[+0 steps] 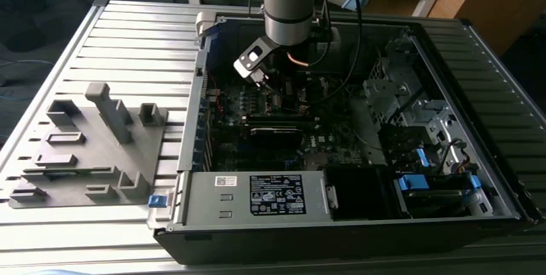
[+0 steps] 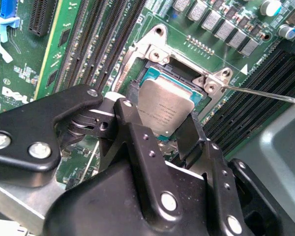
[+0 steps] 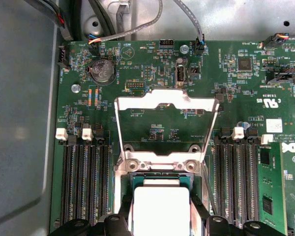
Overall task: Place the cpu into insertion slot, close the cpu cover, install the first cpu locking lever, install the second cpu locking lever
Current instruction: 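Place the cpu into insertion slot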
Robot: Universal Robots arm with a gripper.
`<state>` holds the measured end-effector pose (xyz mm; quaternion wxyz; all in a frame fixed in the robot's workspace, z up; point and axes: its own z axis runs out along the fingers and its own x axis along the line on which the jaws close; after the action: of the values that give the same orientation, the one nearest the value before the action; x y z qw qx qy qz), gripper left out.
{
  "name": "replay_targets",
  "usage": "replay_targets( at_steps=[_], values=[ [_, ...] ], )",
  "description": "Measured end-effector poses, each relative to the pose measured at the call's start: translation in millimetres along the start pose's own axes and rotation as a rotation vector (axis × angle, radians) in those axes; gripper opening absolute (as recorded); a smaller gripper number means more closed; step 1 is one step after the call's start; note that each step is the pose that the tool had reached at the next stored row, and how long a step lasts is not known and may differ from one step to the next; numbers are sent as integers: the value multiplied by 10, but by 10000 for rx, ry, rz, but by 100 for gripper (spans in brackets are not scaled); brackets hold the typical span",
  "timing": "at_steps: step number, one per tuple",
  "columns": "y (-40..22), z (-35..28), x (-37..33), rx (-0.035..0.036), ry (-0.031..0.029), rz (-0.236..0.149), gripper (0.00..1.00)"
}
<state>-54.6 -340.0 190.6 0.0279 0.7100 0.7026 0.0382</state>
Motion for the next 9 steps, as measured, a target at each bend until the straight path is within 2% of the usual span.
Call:
replay_targets(
  at_steps=[6,7,9],
  values=[
    [1,3,1,-5,13,0,55],
    [0,3,1,-4,12,1,61],
    [0,0,0,0,7,0,61]
  ],
)
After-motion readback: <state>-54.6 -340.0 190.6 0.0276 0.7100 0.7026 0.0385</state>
